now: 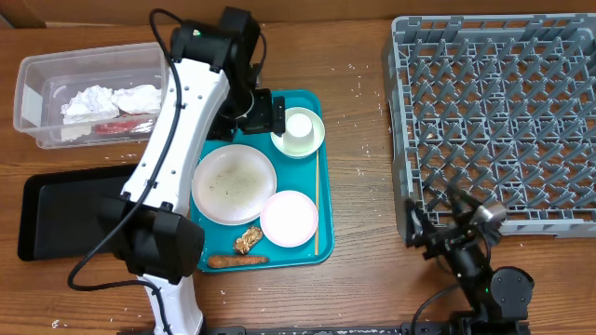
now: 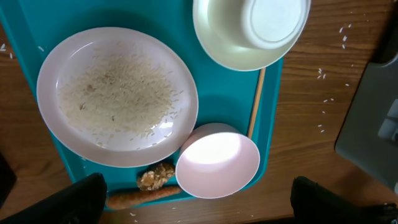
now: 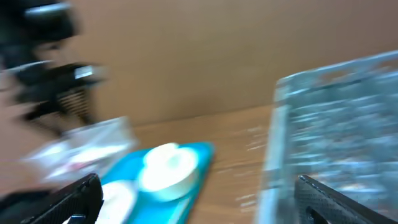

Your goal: Sort waste into correct bins and load items into the dishwasher

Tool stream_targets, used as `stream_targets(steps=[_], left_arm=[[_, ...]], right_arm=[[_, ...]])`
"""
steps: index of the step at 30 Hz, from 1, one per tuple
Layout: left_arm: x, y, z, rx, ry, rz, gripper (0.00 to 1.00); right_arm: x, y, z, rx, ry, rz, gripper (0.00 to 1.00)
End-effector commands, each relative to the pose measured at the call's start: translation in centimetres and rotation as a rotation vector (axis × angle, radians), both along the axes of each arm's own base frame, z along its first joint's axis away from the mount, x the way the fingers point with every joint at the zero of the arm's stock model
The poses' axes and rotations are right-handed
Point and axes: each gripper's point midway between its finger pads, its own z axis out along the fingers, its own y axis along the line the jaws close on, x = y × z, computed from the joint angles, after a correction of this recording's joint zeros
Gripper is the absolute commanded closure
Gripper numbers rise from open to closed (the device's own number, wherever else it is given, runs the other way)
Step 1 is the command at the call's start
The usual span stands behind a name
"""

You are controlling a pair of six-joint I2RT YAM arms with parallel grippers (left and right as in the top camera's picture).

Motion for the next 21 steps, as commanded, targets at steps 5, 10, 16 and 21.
stream_targets(steps=[5,10,16,21], left_arm=[[1.2,1.0,-0.5,0.003,-0.016,0.037,0.03],[2.4,4.1,-0.5,0.002,-0.02,0.167,0.0],[3.2,8.2,-0.5,-0.002,-0.002,0.39,0.0],[3.5,8.7,-0.5,-0.004,-0.01,0.402,0.0]], right_arm=[[-3.0,3.9,2.9,0.333,0.08,0.313,0.0],[-4.3,2.2,9.5,0.461,-0.169,0.294,0.0],[-5.7,1.5,13.2,0.508,-0.264,0.293,0.0],[-7.0,1.6,17.0,0.391,-0.377,0.272,0.0]])
